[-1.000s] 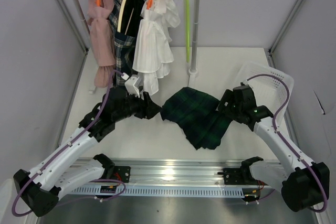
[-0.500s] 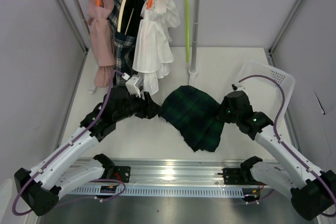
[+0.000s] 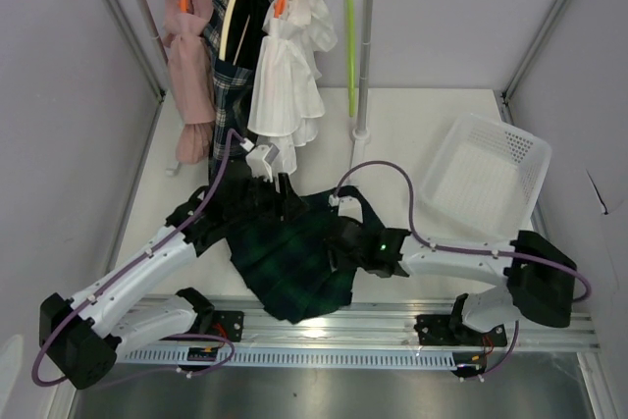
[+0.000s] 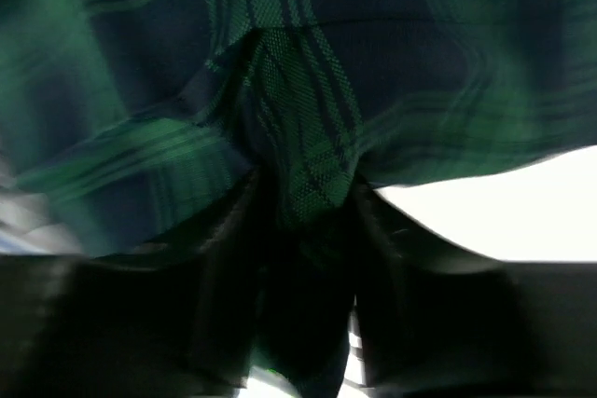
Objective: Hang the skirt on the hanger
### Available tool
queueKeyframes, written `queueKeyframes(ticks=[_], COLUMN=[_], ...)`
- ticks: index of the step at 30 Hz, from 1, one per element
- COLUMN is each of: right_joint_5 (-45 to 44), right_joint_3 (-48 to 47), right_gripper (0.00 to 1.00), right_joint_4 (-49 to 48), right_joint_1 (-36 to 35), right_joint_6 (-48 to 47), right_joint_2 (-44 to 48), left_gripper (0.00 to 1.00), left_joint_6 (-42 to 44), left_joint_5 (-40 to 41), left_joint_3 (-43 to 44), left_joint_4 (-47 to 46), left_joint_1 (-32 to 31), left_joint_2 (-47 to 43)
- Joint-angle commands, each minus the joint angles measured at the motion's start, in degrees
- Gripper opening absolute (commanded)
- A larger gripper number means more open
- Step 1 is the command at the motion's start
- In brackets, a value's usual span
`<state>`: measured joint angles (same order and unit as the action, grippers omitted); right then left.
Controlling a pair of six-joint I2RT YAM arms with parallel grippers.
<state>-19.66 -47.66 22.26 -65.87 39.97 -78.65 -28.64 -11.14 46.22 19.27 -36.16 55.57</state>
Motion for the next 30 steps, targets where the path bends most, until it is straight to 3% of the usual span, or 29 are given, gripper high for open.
queueKeyframes(ticks=[1, 4, 12, 16, 21, 30], right_joint_5=[-1.07, -2.83, -6.26, -6.71, 0.84, 13.32], right_joint_3=[-2.61, -3.32, -4.64, -2.88, -0.07, 5.73], right_gripper=[0.65, 0.81, 0.87, 0.85, 0.77, 0.69], right_joint_4=[-1.70, 0.06, 10.85, 13.77, 9.04, -0.11], right_joint_1=[-2.42, -3.13, 2.57, 8.72, 20.32, 38.68], right_joint_6=[1.08, 1.26, 4.94, 6.35, 2.93, -3.84], right_joint_2=[-3.61, -0.56, 13.95, 16.86, 15.38, 8.61], left_gripper=[0.63, 0.66, 0.66, 0.68, 0.69, 0.71], left_joint_6=[-2.38, -2.73, -2.38, -1.16, 3.49, 15.00], left_joint_5=[-1.25, -1.34, 0.14, 6.20, 12.78, 15.62], left_joint_3=[-1.13, -1.83, -2.45, 0.62, 9.04, 26.02], left_joint_4=[-3.27, -4.41, -6.70, -8.45, -8.81, -4.42], left_joint_1=[-0.22, -0.31, -1.72, -3.91, -6.46, -7.61], left_joint_2=[1.82, 3.31, 8.67, 13.67, 26.85, 46.09])
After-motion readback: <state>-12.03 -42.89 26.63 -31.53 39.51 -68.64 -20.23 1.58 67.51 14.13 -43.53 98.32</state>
